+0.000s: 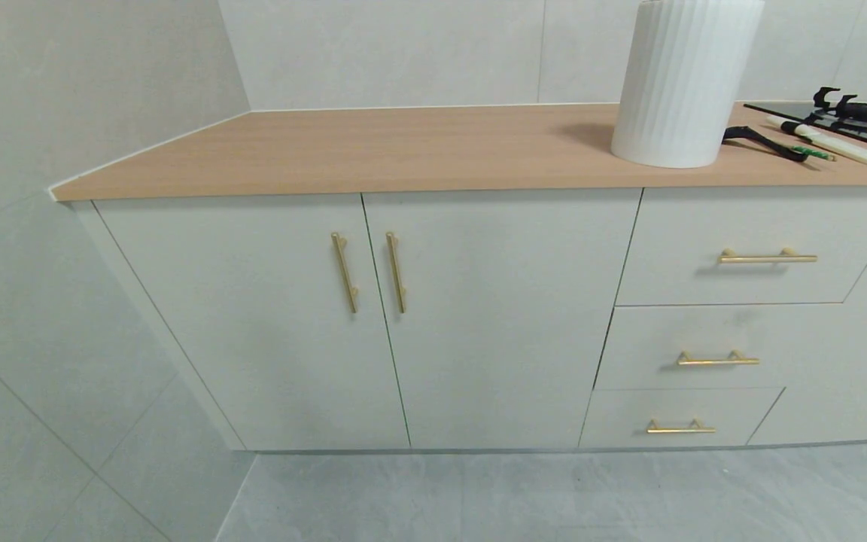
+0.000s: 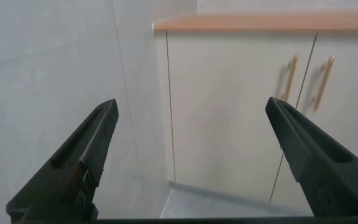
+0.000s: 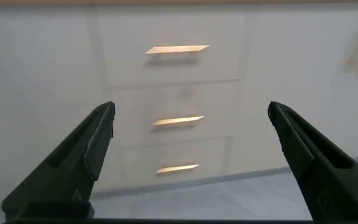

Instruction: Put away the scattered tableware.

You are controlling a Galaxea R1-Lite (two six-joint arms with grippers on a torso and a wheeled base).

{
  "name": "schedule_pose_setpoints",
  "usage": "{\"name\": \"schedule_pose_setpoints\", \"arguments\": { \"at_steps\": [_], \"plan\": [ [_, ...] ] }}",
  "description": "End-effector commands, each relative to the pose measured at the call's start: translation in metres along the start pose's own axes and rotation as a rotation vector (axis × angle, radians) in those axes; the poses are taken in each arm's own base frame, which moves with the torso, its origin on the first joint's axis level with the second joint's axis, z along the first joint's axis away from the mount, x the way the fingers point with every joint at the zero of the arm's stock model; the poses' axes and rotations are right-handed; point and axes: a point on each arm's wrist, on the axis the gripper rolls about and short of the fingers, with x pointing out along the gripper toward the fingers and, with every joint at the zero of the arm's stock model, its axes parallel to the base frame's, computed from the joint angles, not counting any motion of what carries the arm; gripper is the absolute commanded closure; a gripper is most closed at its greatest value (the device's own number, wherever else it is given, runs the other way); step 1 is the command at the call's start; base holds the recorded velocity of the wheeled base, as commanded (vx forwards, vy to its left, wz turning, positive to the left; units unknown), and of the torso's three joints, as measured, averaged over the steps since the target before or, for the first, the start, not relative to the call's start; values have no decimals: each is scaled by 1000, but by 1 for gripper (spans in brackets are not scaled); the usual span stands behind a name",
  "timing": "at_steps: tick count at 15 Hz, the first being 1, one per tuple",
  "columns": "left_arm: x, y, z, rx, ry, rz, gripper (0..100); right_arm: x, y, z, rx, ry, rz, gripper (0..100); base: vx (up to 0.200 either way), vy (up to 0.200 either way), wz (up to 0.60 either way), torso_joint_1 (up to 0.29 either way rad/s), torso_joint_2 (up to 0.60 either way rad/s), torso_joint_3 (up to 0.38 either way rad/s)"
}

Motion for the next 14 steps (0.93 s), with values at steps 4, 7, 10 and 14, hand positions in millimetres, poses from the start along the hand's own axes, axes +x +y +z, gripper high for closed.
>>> {"name": "schedule_pose_setpoints", "arguments": {
  "at_steps": [4,7,10,14],
  "plan": [
    [30,-16,-73,33,4,-107,0,6,7,-44,-24,142,170,0,0,0,0,0,0,0],
    [30,-18,-88,45,77,-147,0,5,7,-50,-29,201,173,0,0,0,0,0,0,0],
    [29,-19,-100,56,188,-179,0,5,7,-49,-13,198,171,0,0,0,0,0,0,0],
    [27,-21,-104,-37,241,-250,0,5,7,-50,1,201,171,0,0,0,0,0,0,0]
  ]
}}
